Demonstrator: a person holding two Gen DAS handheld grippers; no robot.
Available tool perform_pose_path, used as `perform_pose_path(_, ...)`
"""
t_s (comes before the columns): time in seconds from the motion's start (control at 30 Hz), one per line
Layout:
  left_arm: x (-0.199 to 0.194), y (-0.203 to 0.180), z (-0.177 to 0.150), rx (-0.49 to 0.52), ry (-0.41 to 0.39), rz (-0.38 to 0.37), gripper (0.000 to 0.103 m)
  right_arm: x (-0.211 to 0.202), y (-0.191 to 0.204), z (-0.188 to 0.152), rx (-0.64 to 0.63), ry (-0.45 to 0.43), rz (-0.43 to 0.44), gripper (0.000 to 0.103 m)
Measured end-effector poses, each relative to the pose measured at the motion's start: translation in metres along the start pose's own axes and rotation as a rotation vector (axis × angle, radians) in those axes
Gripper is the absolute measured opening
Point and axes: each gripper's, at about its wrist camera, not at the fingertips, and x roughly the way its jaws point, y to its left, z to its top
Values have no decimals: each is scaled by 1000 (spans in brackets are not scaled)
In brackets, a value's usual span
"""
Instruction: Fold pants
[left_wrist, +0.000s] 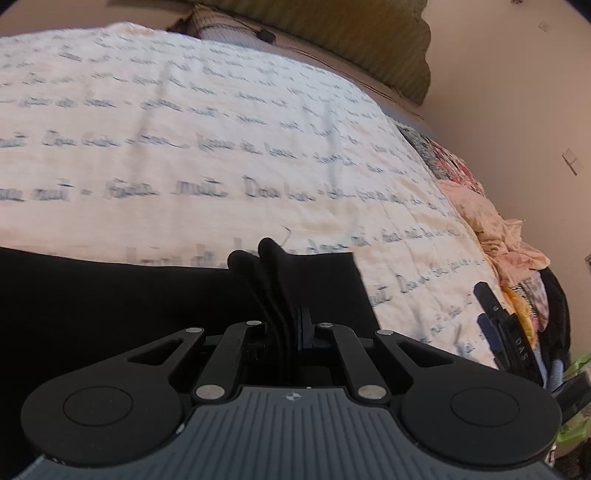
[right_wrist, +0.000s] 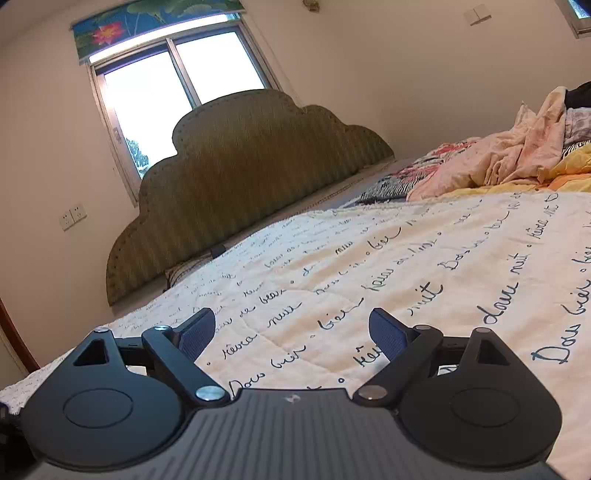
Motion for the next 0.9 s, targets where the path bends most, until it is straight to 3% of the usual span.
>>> perform_pose_path(0.2,-46,87,-20,-135,-50,116,5,2,9,-6,-40,19,8,91)
perform_pose_path(0.3,-53,114,-31,-216,-80,74,7,1,13,-6,-50,17,10,91)
perform_pose_path(0.67,-68,124,-51,-263,-165,4,7,5,15,-5,-61,36,4,91)
perform_pose_path(0.9,-74,126,-56,-268,-175,21,7,7,16,-5,-66,41,-1,91)
